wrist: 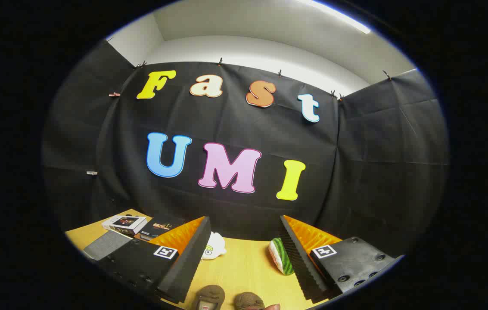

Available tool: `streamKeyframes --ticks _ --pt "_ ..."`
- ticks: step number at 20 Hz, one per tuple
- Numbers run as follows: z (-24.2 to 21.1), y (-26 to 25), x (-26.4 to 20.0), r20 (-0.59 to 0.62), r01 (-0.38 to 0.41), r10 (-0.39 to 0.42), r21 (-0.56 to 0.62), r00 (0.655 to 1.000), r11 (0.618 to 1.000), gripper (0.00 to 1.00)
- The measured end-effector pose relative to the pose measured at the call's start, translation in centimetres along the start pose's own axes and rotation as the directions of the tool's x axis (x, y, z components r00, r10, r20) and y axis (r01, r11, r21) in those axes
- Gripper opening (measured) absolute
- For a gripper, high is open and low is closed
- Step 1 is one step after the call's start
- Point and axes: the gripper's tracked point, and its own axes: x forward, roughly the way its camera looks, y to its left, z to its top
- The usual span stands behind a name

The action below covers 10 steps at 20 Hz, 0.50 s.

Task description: Open the storage box then place both shoes into the box .Put the left shoe in first, then the right shoe, with the right side of both shoes facing outward in a uniform manner.

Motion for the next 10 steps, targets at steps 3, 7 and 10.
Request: streamKeyframes --ticks 3,7,10 --pt "-0.4 0.3 0.0 -0.009 -0.013 0.013 -0.012 1.000 1.000 0.97" --pt "-0.8 1.1 0.0 -0.020 -0.041 0.041 -0.016 0.999 0.999 0.97" --pt "-1.1 2.1 0.0 -0.032 -0.077 0.076 -0.020 0.997 0.997 0.97"
